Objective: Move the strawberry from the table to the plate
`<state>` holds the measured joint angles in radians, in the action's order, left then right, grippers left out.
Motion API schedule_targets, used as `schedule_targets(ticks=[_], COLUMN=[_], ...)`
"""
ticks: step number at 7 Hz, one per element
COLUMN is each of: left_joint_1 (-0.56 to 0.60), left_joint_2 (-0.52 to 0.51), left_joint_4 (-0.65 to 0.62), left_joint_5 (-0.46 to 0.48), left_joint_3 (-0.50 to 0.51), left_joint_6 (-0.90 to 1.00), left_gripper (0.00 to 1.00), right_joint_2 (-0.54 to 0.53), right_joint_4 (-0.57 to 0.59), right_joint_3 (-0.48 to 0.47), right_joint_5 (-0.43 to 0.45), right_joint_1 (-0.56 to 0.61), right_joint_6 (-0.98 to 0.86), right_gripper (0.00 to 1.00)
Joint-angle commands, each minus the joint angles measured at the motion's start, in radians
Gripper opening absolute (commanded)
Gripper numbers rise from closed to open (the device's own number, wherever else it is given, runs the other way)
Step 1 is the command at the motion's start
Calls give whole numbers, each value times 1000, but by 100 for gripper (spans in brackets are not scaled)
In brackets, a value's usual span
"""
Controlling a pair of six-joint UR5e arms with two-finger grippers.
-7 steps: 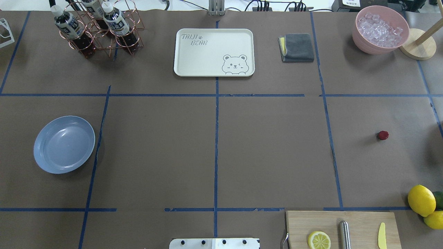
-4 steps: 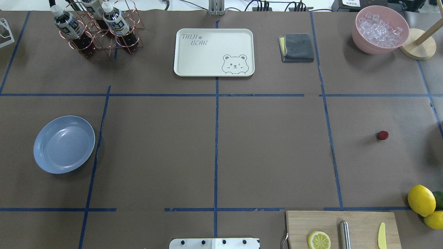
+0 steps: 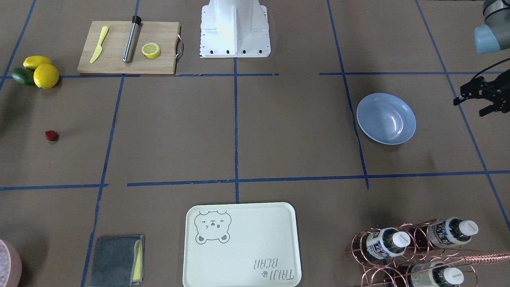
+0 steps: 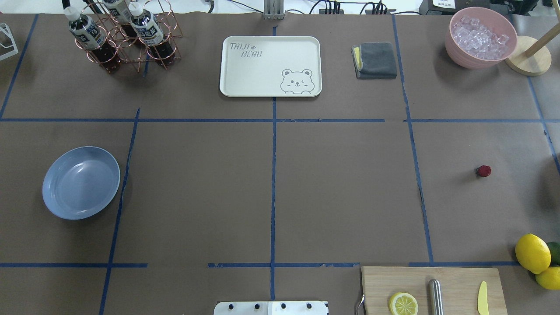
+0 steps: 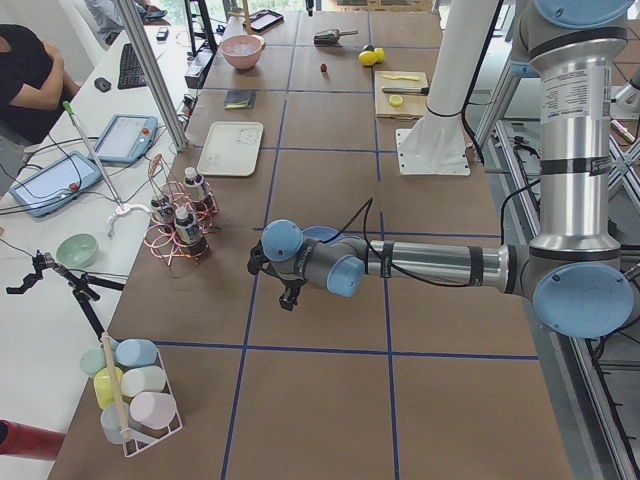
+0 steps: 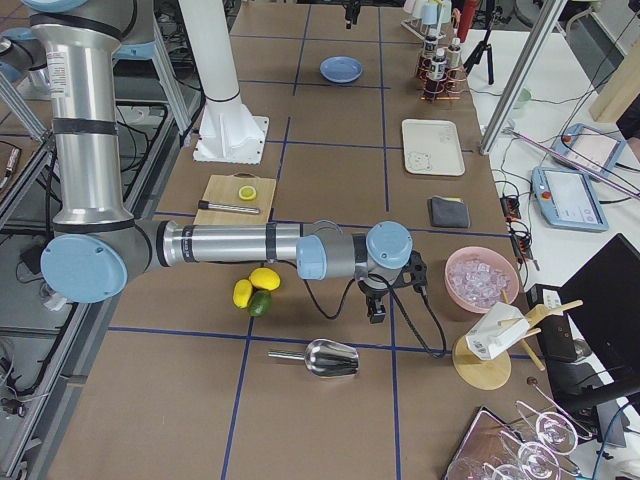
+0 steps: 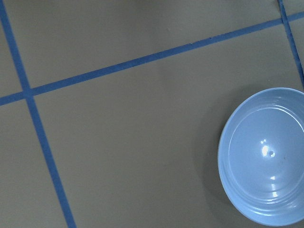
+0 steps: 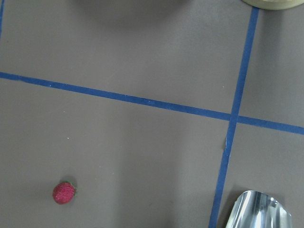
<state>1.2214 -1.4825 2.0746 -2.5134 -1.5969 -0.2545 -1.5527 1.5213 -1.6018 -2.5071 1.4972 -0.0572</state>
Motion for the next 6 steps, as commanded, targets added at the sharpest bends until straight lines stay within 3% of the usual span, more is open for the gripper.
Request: schedule_targets(ticks=[1, 5, 6], left_joint_1=[-147, -243, -247], left_joint_2=[-8, -56, -58], left_joint_4=[175, 194, 194], left_joint_5=[82, 113, 113], left_joint_3=[35, 89, 89], left_joint_6=[-297, -367, -371], left_gripper=[100, 92, 82], right_joint_2=[-3, -3, -3], right_joint_4=[-1, 0, 0], right_joint_3=[3, -14, -14], right_joint_5=[-15, -16, -18], right_joint_1=[-2, -2, -2], right_joint_6=[-4, 10, 11], right_gripper=[100, 100, 100])
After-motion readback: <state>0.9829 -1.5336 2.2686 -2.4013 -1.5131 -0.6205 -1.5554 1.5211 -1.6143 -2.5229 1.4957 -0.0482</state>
